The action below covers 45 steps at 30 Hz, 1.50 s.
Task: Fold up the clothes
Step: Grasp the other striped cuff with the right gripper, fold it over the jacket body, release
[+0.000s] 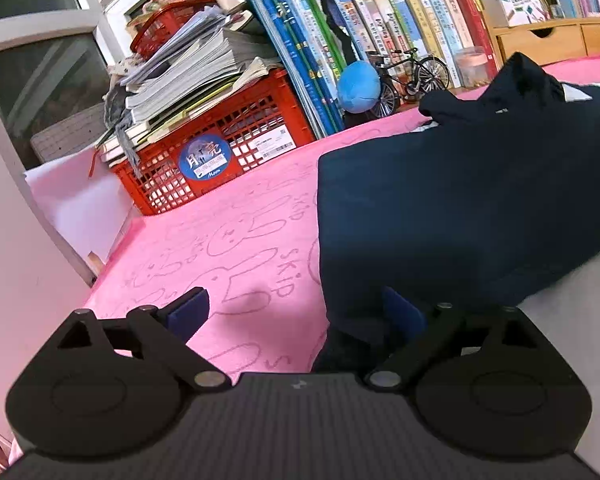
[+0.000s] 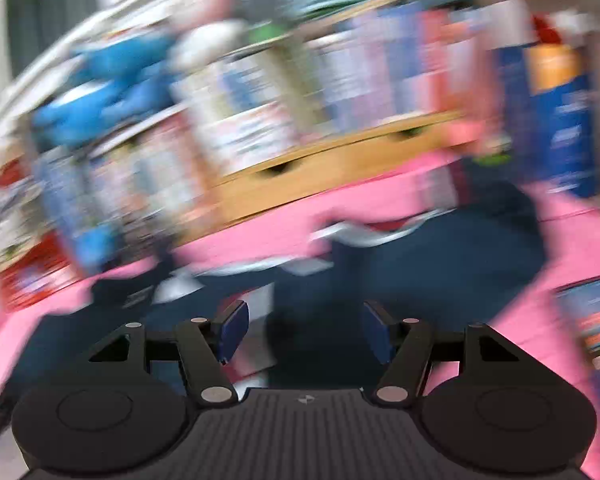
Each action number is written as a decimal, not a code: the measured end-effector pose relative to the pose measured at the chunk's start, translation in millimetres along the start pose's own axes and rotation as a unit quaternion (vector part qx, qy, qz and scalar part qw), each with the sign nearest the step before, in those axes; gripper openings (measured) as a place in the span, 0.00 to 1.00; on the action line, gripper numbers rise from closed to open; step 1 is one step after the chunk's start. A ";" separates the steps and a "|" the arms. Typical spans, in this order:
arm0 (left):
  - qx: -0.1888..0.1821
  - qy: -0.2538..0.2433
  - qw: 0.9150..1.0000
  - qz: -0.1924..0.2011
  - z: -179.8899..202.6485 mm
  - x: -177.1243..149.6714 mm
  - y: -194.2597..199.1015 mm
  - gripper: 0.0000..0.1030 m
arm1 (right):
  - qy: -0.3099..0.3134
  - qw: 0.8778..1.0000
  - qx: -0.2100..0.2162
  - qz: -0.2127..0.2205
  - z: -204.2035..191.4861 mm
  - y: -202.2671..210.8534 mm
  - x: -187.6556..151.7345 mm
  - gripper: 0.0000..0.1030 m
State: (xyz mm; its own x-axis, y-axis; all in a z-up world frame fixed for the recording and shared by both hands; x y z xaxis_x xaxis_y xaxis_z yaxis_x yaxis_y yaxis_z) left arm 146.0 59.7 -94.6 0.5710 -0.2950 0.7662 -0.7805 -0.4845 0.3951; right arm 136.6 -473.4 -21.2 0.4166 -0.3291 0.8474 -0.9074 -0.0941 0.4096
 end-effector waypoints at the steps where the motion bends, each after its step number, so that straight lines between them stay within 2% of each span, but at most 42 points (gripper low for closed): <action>1: 0.000 0.002 1.000 -0.001 0.0 -0.1 -0.7 0.94 | -0.003 0.999 -0.038 0.012 20.5 1.7 10.4 0.64; 3: -0.005 0.012 1.000 -0.007 -1.9 -0.7 -3.3 0.96 | -0.013 0.994 -0.102 0.030 59.6 1.5 26.8 0.76; 5: -0.014 0.026 0.999 -0.016 -4.7 -1.4 -6.4 0.98 | -0.022 0.988 -0.151 0.034 95.0 -7.2 39.4 0.79; 7: -0.026 0.045 0.998 -0.028 -9.2 -2.6 -10.9 1.00 | -0.012 0.984 -0.178 0.020 114.8 -25.5 48.7 0.80; 9: -0.036 0.060 0.997 -0.038 -11.9 -3.6 -14.5 1.00 | 0.006 0.981 -0.196 0.009 125.4 -47.1 55.2 0.86; 13: -0.046 0.074 0.995 -0.046 -13.9 -5.3 -16.0 1.00 | 0.056 0.973 -0.225 -0.017 135.9 -92.1 64.2 0.88; 17: -0.043 0.073 0.995 -0.046 -12.7 -4.9 -14.4 1.00 | 0.119 0.950 -0.285 -0.049 147.5 -136.9 72.3 0.91; 18: -0.043 0.073 0.995 -0.046 -12.7 -5.0 -14.4 1.00 | 0.129 0.946 -0.292 -0.057 151.6 -144.9 72.7 0.79; 19: -0.044 0.074 0.995 -0.047 -12.7 -5.1 -14.7 1.00 | 0.125 0.949 -0.283 -0.068 154.4 -150.7 72.3 0.58; 20: -0.046 0.078 0.995 -0.049 -12.9 -5.1 -15.3 1.00 | 0.105 0.953 -0.273 -0.077 155.8 -153.2 72.3 0.16; 21: -0.048 0.081 0.994 -0.051 -13.1 -5.2 -16.0 1.00 | 0.078 0.956 -0.273 -0.077 155.4 -150.9 74.0 0.10; 22: -0.051 0.084 0.994 -0.053 -13.6 -5.5 -16.5 1.00 | 0.060 0.960 -0.266 -0.072 151.4 -147.8 76.4 0.09; 24: -0.056 0.090 0.993 -0.056 -14.8 -6.1 -17.5 1.00 | 0.054 0.972 -0.225 -0.044 125.2 -136.3 85.6 0.09; 26: -0.058 0.093 0.992 -0.058 -15.2 -6.5 -17.7 1.00 | 0.058 0.985 -0.163 -0.013 77.7 -119.3 96.0 0.09; 28: -0.058 0.093 0.992 -0.058 -14.9 -6.6 -17.5 1.00 | 0.058 0.995 -0.077 0.007 16.0 -101.1 101.0 0.09; 30: -0.058 0.093 0.992 -0.058 -14.7 -6.6 -17.4 1.00 | 0.053 0.998 0.032 0.014 -60.4 -82.9 100.1 0.09; 31: -0.059 0.094 0.992 -0.058 -14.8 -6.7 -17.5 1.00 | 0.050 0.994 0.092 0.008 -100.6 -74.9 94.1 0.09; 33: -0.066 0.103 0.990 -0.063 -16.0 -7.8 -18.7 1.00 | 0.050 0.976 0.213 -0.017 -183.0 -60.5 73.1 0.09; 34: -0.071 0.109 0.989 -0.066 -16.9 -8.6 -19.7 1.00 | 0.059 0.963 0.261 -0.034 -221.9 -55.7 54.8 0.10; 35: -0.077 0.116 0.988 -0.070 -17.8 -9.5 -20.9 1.00 | 0.073 0.952 0.291 -0.058 -256.4 -56.6 30.7 0.11; 38: -0.094 0.136 0.983 -0.081 -20.6 -12.3 -24.5 1.00 | 0.120 0.931 0.316 -0.141 -329.3 -76.4 -48.8 0.17; 41: -0.104 0.147 0.980 -0.087 -22.0 -14.0 -26.2 1.00 | 0.175 0.921 0.262 -0.227 -349.8 -105.4 -122.7 0.31; 42: -0.106 0.149 0.979 -0.088 -22.4 -14.4 -26.5 1.00 | 0.188 0.920 0.246 -0.239 -350.3 -108.4 -138.3 0.39; 44: -0.107 0.151 0.979 -0.089 -22.6 -15.1 -26.6 1.00 | 0.206 0.920 0.238 -0.234 -349.9 -101.5 -151.9 0.48; 45: -0.106 0.151 0.979 -0.089 -21.9 -15.2 -26.1 1.00 | 0.208 0.921 0.243 -0.224 -347.1 -93.2 -149.8 0.60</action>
State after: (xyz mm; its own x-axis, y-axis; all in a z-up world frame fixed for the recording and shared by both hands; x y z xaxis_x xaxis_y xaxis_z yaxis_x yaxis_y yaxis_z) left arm 152.1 95.0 -105.5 0.6266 0.0506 0.7777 -0.7288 -0.3153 0.6078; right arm 177.9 -89.2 -69.1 0.6481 0.2235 0.7280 -0.5147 -0.5759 0.6351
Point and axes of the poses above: each gripper's, at about its wrist camera, not at the fingertips, and y roughly against the way its jaws point, z to its right, x to its top, the point moved 9 cm from there along -y, roughly the way its jaws point, and after that the axes turned 10 degrees about x, right-handed, at the moved point
